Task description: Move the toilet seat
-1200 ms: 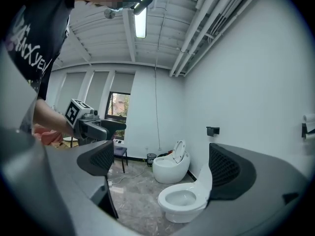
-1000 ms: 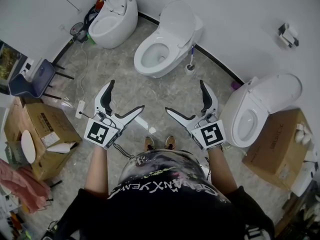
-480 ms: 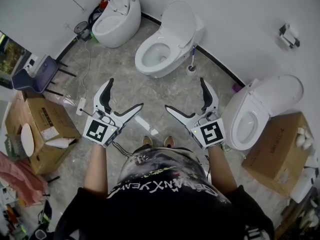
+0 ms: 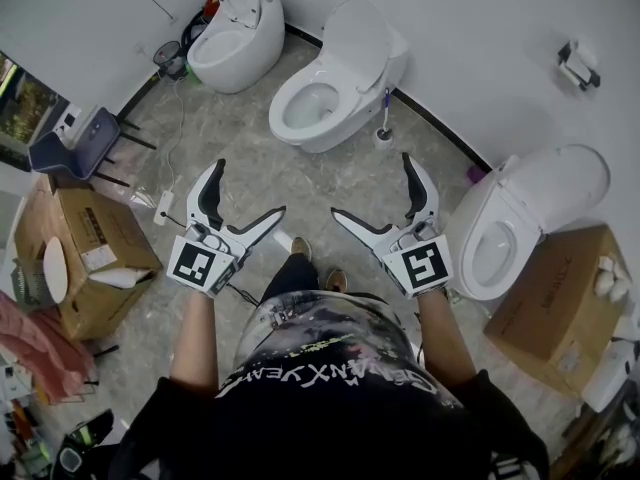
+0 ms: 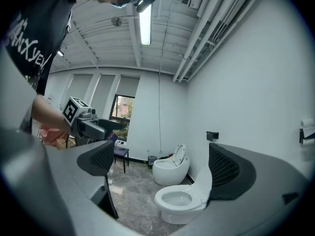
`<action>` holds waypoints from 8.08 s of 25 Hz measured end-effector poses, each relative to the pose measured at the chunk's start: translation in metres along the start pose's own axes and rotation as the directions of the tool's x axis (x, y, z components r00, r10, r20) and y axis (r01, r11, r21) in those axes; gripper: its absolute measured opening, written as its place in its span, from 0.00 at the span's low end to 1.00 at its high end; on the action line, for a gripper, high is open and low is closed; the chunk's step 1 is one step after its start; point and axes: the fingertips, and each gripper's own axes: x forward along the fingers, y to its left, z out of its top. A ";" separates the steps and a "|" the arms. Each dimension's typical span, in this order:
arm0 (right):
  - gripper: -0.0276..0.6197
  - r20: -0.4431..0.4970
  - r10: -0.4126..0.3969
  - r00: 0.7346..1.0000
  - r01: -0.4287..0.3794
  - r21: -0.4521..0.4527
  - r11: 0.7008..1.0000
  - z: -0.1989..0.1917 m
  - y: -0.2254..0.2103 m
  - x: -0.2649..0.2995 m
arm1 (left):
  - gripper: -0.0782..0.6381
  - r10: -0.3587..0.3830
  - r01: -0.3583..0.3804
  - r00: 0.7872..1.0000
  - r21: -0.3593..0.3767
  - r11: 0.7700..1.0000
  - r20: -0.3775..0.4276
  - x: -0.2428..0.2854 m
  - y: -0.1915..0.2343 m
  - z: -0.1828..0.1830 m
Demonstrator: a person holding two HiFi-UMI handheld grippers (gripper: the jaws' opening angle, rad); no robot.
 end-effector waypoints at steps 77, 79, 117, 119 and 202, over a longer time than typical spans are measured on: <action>0.94 -0.097 -0.062 0.993 0.063 0.007 0.998 -0.053 -0.243 0.418 | 0.84 0.005 -0.009 0.999 -0.105 0.994 -0.039 0.317 0.369 -0.096; 0.94 -0.103 -0.053 0.993 0.054 0.005 0.999 -0.058 -0.246 0.419 | 0.84 0.020 -0.025 0.999 -0.117 0.993 -0.043 0.320 0.370 -0.102; 0.94 -0.504 -0.025 0.864 0.143 0.197 0.970 -0.497 -0.240 0.472 | 0.84 -0.035 -0.109 0.896 -0.295 0.949 -0.443 0.352 0.322 -0.532; 0.94 -0.517 -0.017 0.856 0.143 0.206 0.968 -0.518 -0.234 0.472 | 0.84 -0.028 -0.132 0.888 -0.312 0.941 -0.458 0.348 0.319 -0.557; 0.32 -0.455 -0.194 0.869 0.398 0.876 -0.272 -0.572 -0.252 0.438 | 0.33 0.224 -0.471 0.882 -0.792 0.388 -0.415 0.344 0.336 -0.512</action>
